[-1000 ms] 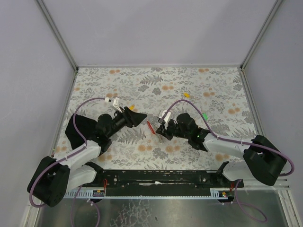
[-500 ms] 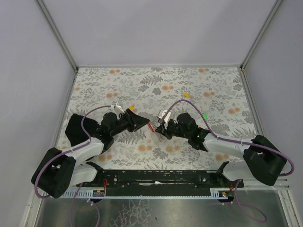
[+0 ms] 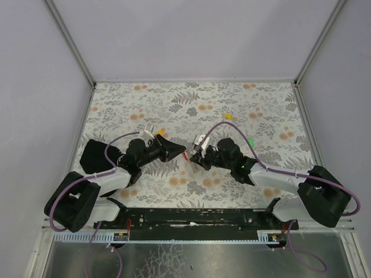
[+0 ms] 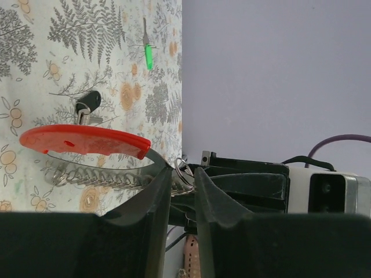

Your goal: Put the keys on the keyring

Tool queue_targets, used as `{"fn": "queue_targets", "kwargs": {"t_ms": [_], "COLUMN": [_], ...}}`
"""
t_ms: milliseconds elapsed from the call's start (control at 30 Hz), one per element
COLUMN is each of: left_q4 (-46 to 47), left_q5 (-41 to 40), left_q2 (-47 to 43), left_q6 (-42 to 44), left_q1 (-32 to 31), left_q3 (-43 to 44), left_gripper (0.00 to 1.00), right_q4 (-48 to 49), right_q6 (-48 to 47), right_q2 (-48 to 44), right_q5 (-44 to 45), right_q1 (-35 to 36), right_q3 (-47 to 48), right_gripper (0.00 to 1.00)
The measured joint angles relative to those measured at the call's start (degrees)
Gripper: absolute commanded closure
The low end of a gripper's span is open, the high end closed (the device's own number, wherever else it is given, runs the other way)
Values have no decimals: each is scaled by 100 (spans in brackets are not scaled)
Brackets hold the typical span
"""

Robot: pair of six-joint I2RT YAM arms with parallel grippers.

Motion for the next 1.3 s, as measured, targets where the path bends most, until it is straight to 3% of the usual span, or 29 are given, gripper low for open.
{"fn": "queue_targets", "kwargs": {"t_ms": [600, 867, 1100, 1300], "left_q4": [214, -273, -1414, -2072], "left_q5": [-83, -107, -149, -455], "left_q2": [-382, -426, -1058, -1421], "left_q6": [90, 708, 2409, 4068], "left_q1": [-79, -81, -133, -625], "left_q3": [-33, 125, 527, 741], "left_gripper": [94, 71, 60, 55], "right_q4": [236, 201, 42, -273], "right_q6": [42, 28, -28, -142], "right_q2": [181, 184, 149, 72], "right_q5": [-24, -22, -20, -15], "right_q1": [2, 2, 2, 2], "right_q3": [-9, -9, -7, 79], "right_gripper": [100, 100, 100, 100]}}
